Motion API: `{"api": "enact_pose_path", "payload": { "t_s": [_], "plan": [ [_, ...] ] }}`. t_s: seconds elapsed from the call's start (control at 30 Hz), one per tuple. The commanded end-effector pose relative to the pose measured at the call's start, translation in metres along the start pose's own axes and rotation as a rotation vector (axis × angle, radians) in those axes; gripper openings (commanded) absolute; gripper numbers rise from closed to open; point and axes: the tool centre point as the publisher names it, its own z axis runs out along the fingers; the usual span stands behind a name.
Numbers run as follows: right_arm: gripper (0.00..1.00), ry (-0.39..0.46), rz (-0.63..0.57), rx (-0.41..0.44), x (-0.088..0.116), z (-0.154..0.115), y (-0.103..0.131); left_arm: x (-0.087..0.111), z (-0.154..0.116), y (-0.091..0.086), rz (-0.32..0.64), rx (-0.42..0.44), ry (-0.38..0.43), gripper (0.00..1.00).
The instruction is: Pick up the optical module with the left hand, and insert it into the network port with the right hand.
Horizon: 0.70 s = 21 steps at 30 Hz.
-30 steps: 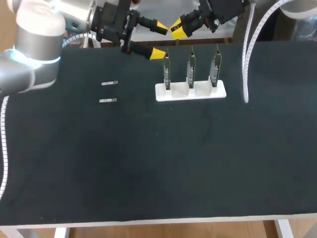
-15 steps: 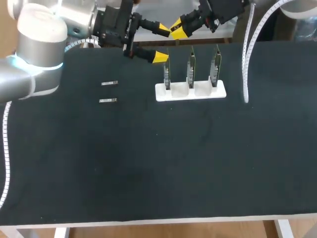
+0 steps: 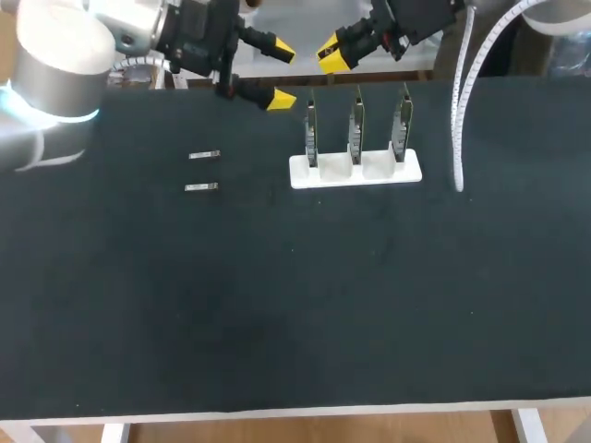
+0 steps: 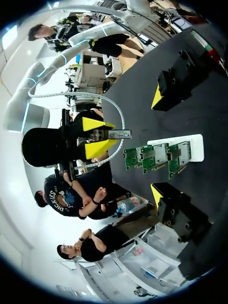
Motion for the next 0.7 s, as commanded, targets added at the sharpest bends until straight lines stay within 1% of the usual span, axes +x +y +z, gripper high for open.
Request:
{"api": "enact_pose_path", "payload": {
  "t_s": [0.03,0.07,0.13,0.37,0.43,0.53,0.6,0.7],
  "plan": [
    [0.0,-0.001,-0.001,-0.002,0.0,0.0,-0.001,-0.002,-0.006,-0.009,0.005,-0.03,0.044,1.0],
    [0.0,-0.001,-0.001,-0.002,0.0,0.0,-0.001,-0.001,-0.005,-0.009,0.007,-0.026,0.051,1.0],
    [0.0,-0.001,-0.001,-0.002,0.0,0.0,-0.001,0.001,-0.004,-0.008,0.014,-0.004,0.026,1.0],
    [0.0,-0.001,-0.001,-0.002,0.0,0.0,-0.001,0.001,-0.004,-0.008,0.014,-0.004,0.026,1.0],
    [0.0,-0.027,-0.008,-0.027,-0.001,0.006,-0.006,0.001,-0.004,-0.008,0.014,-0.004,0.026,1.0],
    [0.0,-0.03,-0.041,-0.072,-0.011,0.017,-0.011,0.001,-0.004,-0.008,0.014,-0.004,0.026,1.0],
    [0.0,-0.025,-0.045,-0.099,-0.014,0.024,-0.011,0.001,-0.004,-0.008,0.014,-0.004,0.026,1.0],
    [0.0,-0.023,-0.031,-0.116,-0.007,0.027,-0.009,0.001,-0.004,-0.008,0.014,-0.004,0.026,1.0]
  ]
}}
